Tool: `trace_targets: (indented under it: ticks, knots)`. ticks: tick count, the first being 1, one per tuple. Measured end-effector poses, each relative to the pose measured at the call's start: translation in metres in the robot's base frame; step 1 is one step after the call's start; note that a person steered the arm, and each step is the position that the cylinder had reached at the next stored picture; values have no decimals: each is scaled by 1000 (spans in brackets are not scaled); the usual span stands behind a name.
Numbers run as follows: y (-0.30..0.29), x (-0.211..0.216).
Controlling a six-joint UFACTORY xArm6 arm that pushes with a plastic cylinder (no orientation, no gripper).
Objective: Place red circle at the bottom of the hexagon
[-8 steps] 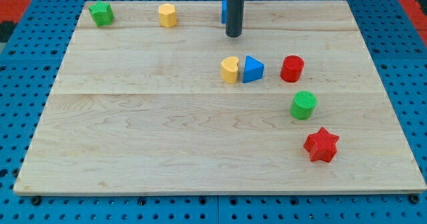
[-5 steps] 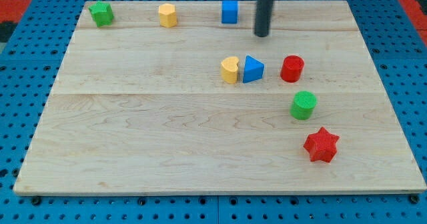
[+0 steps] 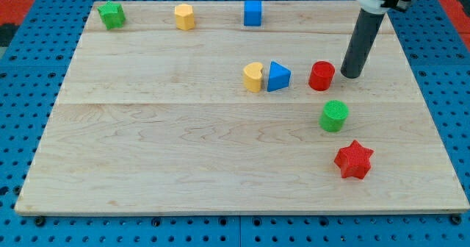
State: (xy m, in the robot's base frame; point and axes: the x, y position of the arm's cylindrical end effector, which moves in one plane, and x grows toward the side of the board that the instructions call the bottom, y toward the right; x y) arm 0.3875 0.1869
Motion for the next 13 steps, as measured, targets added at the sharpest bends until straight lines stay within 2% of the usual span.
trace_targets:
  ticks: [2, 3, 7, 8, 9, 12, 13]
  knots:
    - [0, 35]
    - [-24, 35]
    - [-80, -59]
    - [-54, -66]
    - [-80, -73]
    - [-246, -77]
    - [-232, -80]
